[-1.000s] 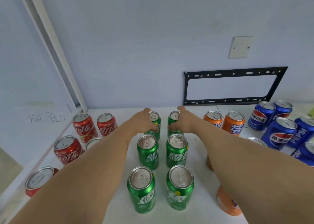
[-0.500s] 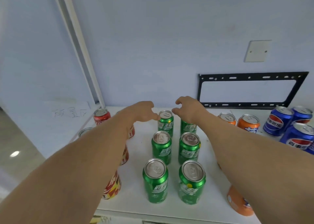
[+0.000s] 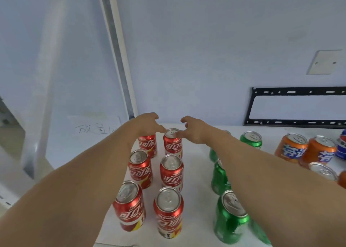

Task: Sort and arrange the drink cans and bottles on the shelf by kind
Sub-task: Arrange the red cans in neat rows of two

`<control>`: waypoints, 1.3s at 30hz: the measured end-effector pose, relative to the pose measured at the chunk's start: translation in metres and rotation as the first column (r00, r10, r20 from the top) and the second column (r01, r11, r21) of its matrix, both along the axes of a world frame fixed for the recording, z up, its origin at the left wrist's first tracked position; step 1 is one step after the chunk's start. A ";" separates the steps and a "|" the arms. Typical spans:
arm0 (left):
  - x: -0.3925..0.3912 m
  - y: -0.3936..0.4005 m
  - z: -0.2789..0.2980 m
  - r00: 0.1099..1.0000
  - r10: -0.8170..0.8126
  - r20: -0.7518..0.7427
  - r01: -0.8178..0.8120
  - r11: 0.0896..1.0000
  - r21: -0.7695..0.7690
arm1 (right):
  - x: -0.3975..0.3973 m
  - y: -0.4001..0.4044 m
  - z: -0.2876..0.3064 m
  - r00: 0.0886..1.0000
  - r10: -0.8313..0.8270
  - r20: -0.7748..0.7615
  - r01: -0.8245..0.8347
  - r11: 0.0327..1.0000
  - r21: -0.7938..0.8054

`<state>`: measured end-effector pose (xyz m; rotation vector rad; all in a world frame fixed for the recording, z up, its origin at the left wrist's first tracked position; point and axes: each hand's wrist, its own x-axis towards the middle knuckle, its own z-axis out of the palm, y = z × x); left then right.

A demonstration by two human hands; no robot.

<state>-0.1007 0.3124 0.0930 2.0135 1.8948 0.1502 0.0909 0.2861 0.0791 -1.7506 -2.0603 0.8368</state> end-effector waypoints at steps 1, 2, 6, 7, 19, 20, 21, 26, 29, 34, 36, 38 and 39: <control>-0.008 0.003 -0.004 1.000 0.002 0.017 -0.002 1.000 -0.030 | -0.006 0.002 -0.003 1.000 -0.012 -0.007 0.012 1.000 -0.021; -0.014 0.004 -0.007 0.999 0.000 0.045 0.003 0.998 -0.065 | -0.012 0.002 -0.006 1.000 -0.025 -0.011 0.025 0.999 -0.040; -0.029 0.002 -0.020 0.998 -0.043 0.043 0.046 0.996 -0.071 | -0.030 0.001 -0.021 0.996 -0.070 0.047 0.072 0.996 -0.049; -0.032 0.002 -0.022 0.999 -0.046 0.022 0.047 0.998 -0.040 | -0.033 0.001 -0.025 0.995 -0.087 0.056 0.089 0.995 -0.033; -0.038 -0.014 -0.036 0.954 0.112 0.277 -0.135 0.989 0.064 | -0.055 -0.022 -0.020 0.945 -0.295 -0.142 0.297 0.955 -0.003; -0.036 -0.024 -0.034 0.949 0.128 0.288 -0.167 0.979 0.115 | -0.056 -0.030 -0.017 0.938 -0.302 -0.171 0.309 0.951 0.013; -0.035 -0.034 -0.032 0.947 0.127 0.296 -0.179 0.971 0.156 | -0.057 -0.038 -0.014 0.936 -0.299 -0.188 0.310 0.950 0.033; -0.045 -0.096 -0.029 0.891 0.041 0.453 -0.073 0.996 0.054 | -0.054 -0.088 -0.016 0.958 -0.201 -0.206 0.194 0.979 -0.054; -0.056 -0.116 -0.033 0.860 0.046 0.509 -0.003 0.996 -0.086 | -0.051 -0.106 -0.025 0.967 -0.187 -0.172 0.165 0.977 -0.132; -0.060 -0.116 -0.043 0.865 0.034 0.500 -0.001 0.998 -0.067 | -0.049 -0.107 -0.032 0.972 -0.178 -0.150 0.165 0.982 -0.094; -0.060 -0.114 -0.045 0.876 0.029 0.482 -0.003 0.998 -0.055 | -0.052 -0.104 -0.036 0.973 -0.187 -0.138 0.180 0.982 -0.064; -0.060 -0.112 -0.046 0.881 0.024 0.473 -0.001 0.999 -0.049 | -0.055 -0.100 -0.038 0.969 -0.195 -0.154 0.189 0.981 -0.052; -0.060 -0.110 -0.046 0.879 0.027 0.477 -0.002 0.999 -0.052 | -0.056 -0.099 -0.037 0.967 -0.195 -0.164 0.188 0.981 -0.056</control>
